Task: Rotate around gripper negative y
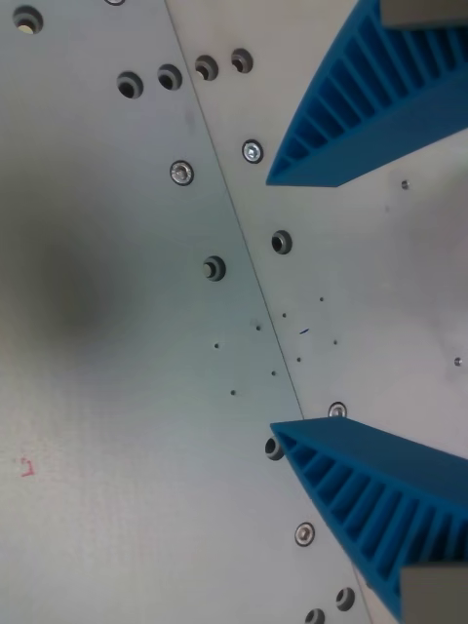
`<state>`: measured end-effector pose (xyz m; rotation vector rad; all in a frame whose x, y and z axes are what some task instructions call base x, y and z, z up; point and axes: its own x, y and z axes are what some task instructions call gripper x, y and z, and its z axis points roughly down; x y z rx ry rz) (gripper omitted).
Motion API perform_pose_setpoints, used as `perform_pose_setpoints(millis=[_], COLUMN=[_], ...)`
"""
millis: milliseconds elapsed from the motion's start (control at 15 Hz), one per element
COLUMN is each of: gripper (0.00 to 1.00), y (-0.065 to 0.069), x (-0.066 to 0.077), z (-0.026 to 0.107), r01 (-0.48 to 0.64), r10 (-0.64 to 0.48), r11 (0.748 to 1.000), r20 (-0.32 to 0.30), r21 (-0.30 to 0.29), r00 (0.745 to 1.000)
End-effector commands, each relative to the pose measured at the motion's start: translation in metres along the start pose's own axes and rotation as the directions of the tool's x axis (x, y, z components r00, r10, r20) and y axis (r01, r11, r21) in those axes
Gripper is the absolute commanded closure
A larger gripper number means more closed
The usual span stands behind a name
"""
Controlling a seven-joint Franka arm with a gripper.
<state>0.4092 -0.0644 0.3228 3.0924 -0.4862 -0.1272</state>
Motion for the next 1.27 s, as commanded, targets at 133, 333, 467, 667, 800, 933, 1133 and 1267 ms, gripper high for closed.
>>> perform_pose_setpoints(millis=[133, 333, 467, 667, 800, 933, 1133, 1267], gripper=[0.00, 0.00, 0.00, 0.00, 0.00, 0.00, 0.00, 0.00], y=[-0.0010, -0.0010, -0.0010, -0.0010, -0.0010, -0.0010, -0.0010, -0.0010], x=[0.0064, 0.0064, 0.0064, 0.0064, 0.0064, 0.0064, 0.0064, 0.0064], z=[-0.0088, -0.0088, -0.0088, -0.0088, -0.0088, -0.0088, -0.0088, -0.0088], r01=[0.001, 0.001, 0.001, 0.001, 0.001, 0.001, 0.001, 0.001], r10=[-0.003, -0.003, -0.004, -0.004, -0.004, -0.005, -0.005, -0.005], r11=[1.000, 1.000, 1.000, 1.000, 1.000, 1.000, 1.000, 1.000], r20=[0.206, 0.240, 0.263, 0.296, 0.319, 0.341, 0.373, 0.395], r21=[0.012, 0.012, 0.012, 0.012, 0.012, 0.012, 0.012, 0.012], r00=[0.979, 0.971, 0.965, 0.955, 0.948, 0.940, 0.928, 0.919])
